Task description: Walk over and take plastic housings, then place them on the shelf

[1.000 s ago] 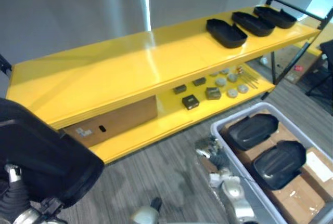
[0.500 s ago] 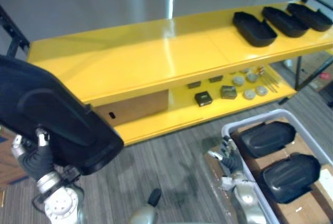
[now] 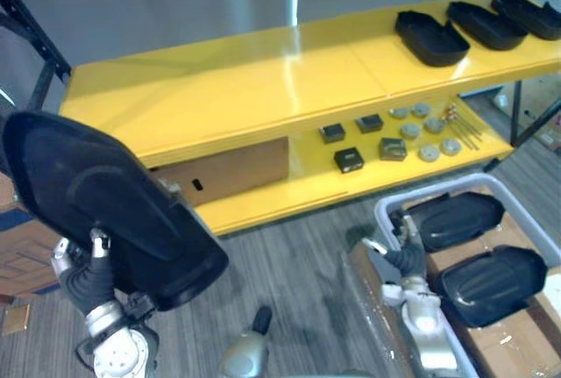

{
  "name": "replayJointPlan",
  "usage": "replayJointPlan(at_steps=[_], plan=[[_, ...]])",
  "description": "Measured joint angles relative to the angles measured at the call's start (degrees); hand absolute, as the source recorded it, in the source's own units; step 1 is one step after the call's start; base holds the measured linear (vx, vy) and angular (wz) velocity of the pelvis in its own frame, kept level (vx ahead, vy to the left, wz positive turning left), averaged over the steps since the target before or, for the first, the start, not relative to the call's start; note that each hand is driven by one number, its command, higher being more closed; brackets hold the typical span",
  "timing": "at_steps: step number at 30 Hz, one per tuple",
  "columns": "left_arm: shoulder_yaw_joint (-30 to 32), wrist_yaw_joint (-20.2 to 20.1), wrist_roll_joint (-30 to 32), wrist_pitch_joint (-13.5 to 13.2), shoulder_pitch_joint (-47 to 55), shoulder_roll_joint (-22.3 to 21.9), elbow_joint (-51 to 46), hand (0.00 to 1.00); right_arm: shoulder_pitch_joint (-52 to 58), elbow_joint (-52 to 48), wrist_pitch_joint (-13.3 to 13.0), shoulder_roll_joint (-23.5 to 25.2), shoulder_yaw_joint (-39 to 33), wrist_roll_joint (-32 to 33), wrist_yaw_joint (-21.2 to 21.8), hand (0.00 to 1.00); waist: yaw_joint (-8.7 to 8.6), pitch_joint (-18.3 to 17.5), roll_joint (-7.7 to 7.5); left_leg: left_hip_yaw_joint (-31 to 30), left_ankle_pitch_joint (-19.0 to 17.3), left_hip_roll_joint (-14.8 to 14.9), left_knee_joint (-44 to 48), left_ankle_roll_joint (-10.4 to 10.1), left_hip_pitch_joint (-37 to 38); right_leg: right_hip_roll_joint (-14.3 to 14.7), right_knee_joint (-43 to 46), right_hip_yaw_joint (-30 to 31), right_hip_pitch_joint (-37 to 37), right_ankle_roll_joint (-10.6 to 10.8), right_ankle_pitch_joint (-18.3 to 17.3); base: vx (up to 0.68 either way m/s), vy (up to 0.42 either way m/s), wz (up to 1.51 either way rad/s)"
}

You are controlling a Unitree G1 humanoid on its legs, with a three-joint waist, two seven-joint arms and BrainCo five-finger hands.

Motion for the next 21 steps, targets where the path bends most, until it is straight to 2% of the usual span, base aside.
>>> replayJointPlan(at_steps=[1,3,5,6,7,8,9,10,11,12,13,15,16,17,18,19,20,21], plan=[[0.0,-0.1,0.1,0.0,0.0,0.0,0.0,1.0,0.4,0.0,0.0,0.2,0.0,0.0,0.4,0.0,-0.04,-0.1,-0.25,0.4,-0.3,-0.5,0.8,0.1,0.1,-0.5,0.1,-0.2,0.7,0.2,-0.5,-0.04,0.068,0.15],[0.6,-0.3,0.4,0.0,0.3,0.0,-1.0,1.0,0.9,0.3,0.0,0.8,0.0,0.0,0.4,0.0,0.25,-1.0,-1.76,0.7,-1.2,-1.8,1.9,0.6,-0.3,-1.9,0.1,-0.4,1.0,1.0,-1.6,-0.01,0.08,0.13],[2.2,-1.1,0.4,-0.2,0.0,0.0,-2.7,1.0,0.5,0.3,0.0,1.1,-0.5,0.1,0.2,0.0,0.42,-1.6,-2.53,2.0,-3.5,-2.9,6.4,2.3,-2.7,-3.0,0.0,-0.2,0.9,0.6,-2.5,0.08,0.119,0.09],[3.3,-2.0,0.4,-0.4,-0.1,0.3,-3.7,1.0,0.7,0.5,0.0,1.5,-0.8,0.1,-0.1,0.0,0.67,-2.2,-3.08,3.6,-6.3,-4.0,9.9,3.4,-3.7,-3.7,-0.5,0.0,1.6,0.1,-2.8,0.13,0.151,0.06],[4.1,-2.5,0.4,-0.9,-0.2,0.4,-4.0,1.0,1.3,0.6,0.0,1.9,-1.1,0.1,-0.7,0.0,0.55,-3.2,-3.24,4.2,-8.6,-4.9,11.2,3.2,-3.6,-4.2,0.6,0.4,2.5,-2.2,-3.1,0.22,0.145,0.11],[4.2,-2.6,0.4,-1.3,-0.8,0.2,-3.7,1.0,1.1,0.6,0.0,1.9,-1.3,0.1,-1.0,0.0,0.22,-3.4,-3.34,3.7,-9.3,-5.3,11.6,3.4,-3.8,-4.7,6.1,2.0,0.6,-3.0,-1.8,0.21,0.135,0.27],[3.9,-2.8,0.4,-1.2,-2.0,0.4,-3.2,1.0,0.9,0.9,0.0,1.7,-1.6,0.1,-1.3,0.0,0.18,-3.8,-2.82,3.0,-9.7,-5.5,12.2,4.1,-3.7,-5.9,17.0,5.5,-5.5,-2.8,2.8,0.25,0.174,0.31],[3.9,-3.2,0.5,-1.3,-3.0,1.5,-3.4,1.0,0.7,1.0,0.0,2.4,-2.4,0.1,-1.3,0.0,0.0,-3.7,-3.23,2.4,-10.1,-5.5,11.0,4.6,-2.3,-6.0,24.6,9.1,-9.8,-3.1,7.7,0.21,0.168,0.26],[3.9,-3.2,0.5,-1.3,-3.2,2.3,-3.4,1.0,0.4,1.2,0.0,2.8,-2.8,0.1,-1.2,0.0,-0.03,-3.5,-3.54,2.2,-10.1,-5.5,10.0,4.7,-1.2,-6.0,27.6,10.4,-11.0,-3.3,10.4,0.26,0.098,0.13],[3.9,-2.9,0.5,-1.3,-3.5,3.6,-3.4,1.0,-0.2,1.9,0.0,3.5,-3.4,0.1,-1.2,0.0,-0.6,-3.4,-3.55,1.4,-9.9,-5.4,8.4,6.0,0.8,-6.1,32.8,11.5,-13.6,-4.0,11.3,0.29,0.035,0.18],[3.8,-2.6,0.5,-1.3,-4.1,4.1,-3.4,1.0,-0.8,2.2,0.0,3.4,-3.9,0.1,-1.2,0.0,-1.54,-3.3,-3.31,0.2,-10.3,-4.9,7.9,6.5,2.5,-5.4,35.5,11.2,-15.4,-4.1,8.3,0.28,0.029,0.21],[3.1,-2.4,0.4,-1.2,-5.9,5.0,-3.4,1.0,-0.8,1.9,-0.1,3.4,-4.9,0.1,-0.9,0.0,-1.78,-3.2,-3.07,-0.8,-10.6,-3.8,6.7,6.1,5.3,-3.5,33.3,11.0,-17.5,-4.4,5.1,0.29,-0.001,0.24],[2.0,-2.2,0.4,-1.1,-7.3,5.1,-3.4,1.0,-0.3,0.3,-0.1,3.4,-5.8,0.1,-0.9,0.0,-2.21,-3.2,-2.51,-1.7,-11.3,-2.9,6.9,5.5,6.1,-1.7,27.3,11.1,-18.3,-4.4,4.0,0.25,-0.021,0.33],[1.5,-2.1,0.4,-1.1,-7.9,5.0,-3.4,1.0,0.1,-1.1,-0.1,3.4,-6.2,0.1,-0.9,0.0,-2.51,-3.2,-2.22,-2.4,-11.8,-2.5,7.0,5.3,6.3,-0.9,23.6,11.3,-18.4,-4.3,3.9,0.26,-0.077,0.55],[0.5,-2.1,0.4,-1.1,-8.8,4.8,-3.5,1.0,1.1,-4.3,-0.2,3.4,-6.8,0.2,-0.8,0.0,-3.18,-3.4,-1.91,-4.1,-13.0,-2.0,7.8,4.7,6.2,0.9,16.2,13.0,-18.8,-4.0,4.1,0.21,-0.113,0.67],[-0.6,-2.1,0.4,-1.0,-9.2,4.7,-3.6,1.0,2.1,-7.4,-0.7,3.3,-7.4,0.4,-0.8,0.0,-3.8,-3.4,-1.89,-5.9,-14.6,-1.9,9.2,4.1,6.2,1.9,11.0,14.9,-19.0,-3.0,4.9,0.29,-0.197,0.86],[-1.3,-2.3,0.5,-1.0,-8.9,4.5,-3.7,1.0,3.2,-10.1,-1.1,3.1,-7.6,1.4,-0.7,0.0,-4.37,-3.6,-2.16,-7.2,-16.2,-1.9,10.5,3.4,6.1,2.1,8.2,16.0,-18.8,-2.0,5.9,0.22,-0.195,0.7],[-1.7,-2.5,0.5,-1.0,-8.6,4.4,-3.8,1.0,3.6,-11.2,-1.2,3.0,-7.6,1.7,-0.7,0.0,-4.37,-4.0,-2.44,-7.6,-17.1,-1.9,11.1,3.1,6.2,2.0,7.1,16.0,-18.7,-1.9,6.6,0.17,-0.193,0.47]])
